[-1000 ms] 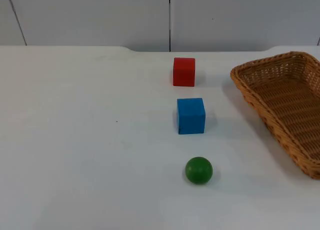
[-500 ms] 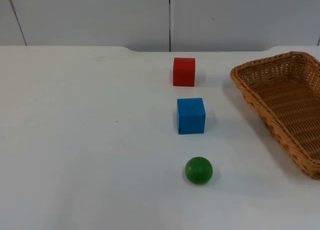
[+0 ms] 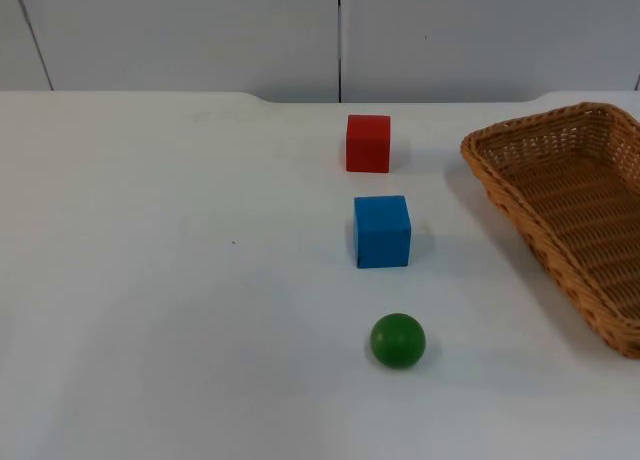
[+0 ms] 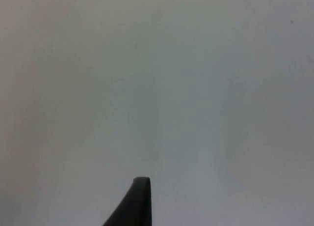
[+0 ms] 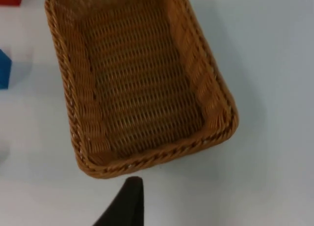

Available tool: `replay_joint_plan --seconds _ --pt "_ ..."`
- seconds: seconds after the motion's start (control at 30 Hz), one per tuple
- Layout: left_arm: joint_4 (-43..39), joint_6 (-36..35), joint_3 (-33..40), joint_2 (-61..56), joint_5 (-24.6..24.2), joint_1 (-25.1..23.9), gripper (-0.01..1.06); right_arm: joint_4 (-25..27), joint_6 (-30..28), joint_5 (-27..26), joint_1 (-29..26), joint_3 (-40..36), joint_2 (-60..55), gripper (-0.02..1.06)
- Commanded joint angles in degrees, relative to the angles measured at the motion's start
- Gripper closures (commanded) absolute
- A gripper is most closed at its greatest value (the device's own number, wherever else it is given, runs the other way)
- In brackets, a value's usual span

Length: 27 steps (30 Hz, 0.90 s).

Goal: Place all geometric objects except the red cube into the basket.

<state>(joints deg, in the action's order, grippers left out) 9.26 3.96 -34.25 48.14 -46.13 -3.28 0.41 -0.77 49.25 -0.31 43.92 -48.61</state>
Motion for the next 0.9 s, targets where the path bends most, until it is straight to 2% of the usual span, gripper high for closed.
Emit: replay_joint_plan --seconds 0.0,0.13,0.43,0.6,0.73,0.87 --pt "0.9 0.7 -0.4 3.4 1.5 -0.1 0.00 -0.4 -0.3 -1.1 -0.4 0.4 -3.0 -0.01" --pt "1.4 2.4 -0.4 8.2 1.7 -0.1 0.00 -0.4 -0.3 -1.1 -0.4 0.4 -7.9 -0.01" --pt "2.5 4.4 -0.4 10.2 1.5 -0.1 0.00 0.1 -0.3 -1.2 -0.4 0.4 -9.1 -0.01" --pt "7.0 8.2 -0.7 10.5 1.6 -0.1 0.00 0.1 -0.3 -1.1 -0.4 0.4 -9.1 -0.01" --pt "7.9 8.7 -3.3 13.2 1.3 0.2 0.00 0.1 -0.3 -1.1 -0.4 0.4 -9.1 -0.01" --pt "8.0 8.8 -9.0 19.7 1.5 4.6 0.00 0.1 -0.3 -1.1 -0.4 0.4 -9.1 -0.01"
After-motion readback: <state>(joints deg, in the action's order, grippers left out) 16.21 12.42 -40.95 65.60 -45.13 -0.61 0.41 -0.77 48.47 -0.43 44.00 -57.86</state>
